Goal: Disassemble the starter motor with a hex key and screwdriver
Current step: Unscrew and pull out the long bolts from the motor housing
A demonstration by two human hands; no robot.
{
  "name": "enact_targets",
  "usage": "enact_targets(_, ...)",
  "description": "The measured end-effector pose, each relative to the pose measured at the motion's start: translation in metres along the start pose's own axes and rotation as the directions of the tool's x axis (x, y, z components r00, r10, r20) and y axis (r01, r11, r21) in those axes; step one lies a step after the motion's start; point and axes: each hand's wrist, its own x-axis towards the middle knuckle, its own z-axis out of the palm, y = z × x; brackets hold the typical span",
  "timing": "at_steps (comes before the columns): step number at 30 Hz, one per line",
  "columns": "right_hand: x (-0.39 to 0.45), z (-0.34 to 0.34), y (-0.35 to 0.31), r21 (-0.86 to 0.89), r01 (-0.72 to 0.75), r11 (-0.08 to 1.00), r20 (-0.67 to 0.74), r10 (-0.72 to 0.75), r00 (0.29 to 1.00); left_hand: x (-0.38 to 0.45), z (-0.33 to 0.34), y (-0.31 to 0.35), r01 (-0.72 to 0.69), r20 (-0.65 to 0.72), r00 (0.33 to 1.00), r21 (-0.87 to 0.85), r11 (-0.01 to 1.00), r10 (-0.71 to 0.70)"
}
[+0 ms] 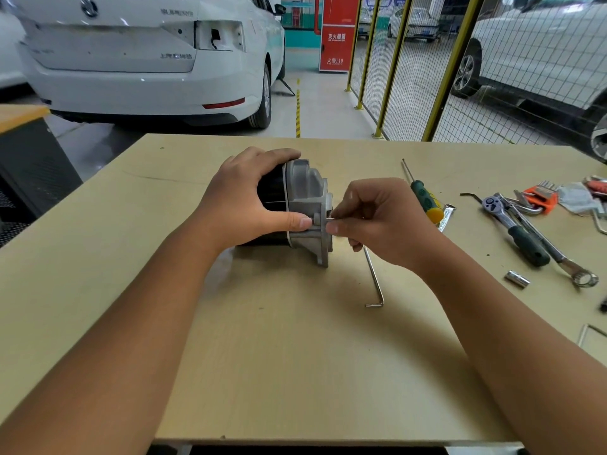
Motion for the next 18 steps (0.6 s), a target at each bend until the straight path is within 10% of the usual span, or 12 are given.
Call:
enact_targets(4, -0.0021, -0.0018, -0.0043, -0.164, 0.118, 0.979, 0.054, -0.110, 0.992, 0.0001, -0.0005, 0.0008, 0.002, 0.003, 1.000, -0.005, 1.000, -0.002)
enact_targets(18, -0.0023, 0.0062, -0.0018, 0.176, -0.104, 0.979, -0.054, 0.115, 0.992, -0.0005, -0.0014, 0.0020, -0.003, 0.008, 1.000, 0.005, 1.000, 0.003)
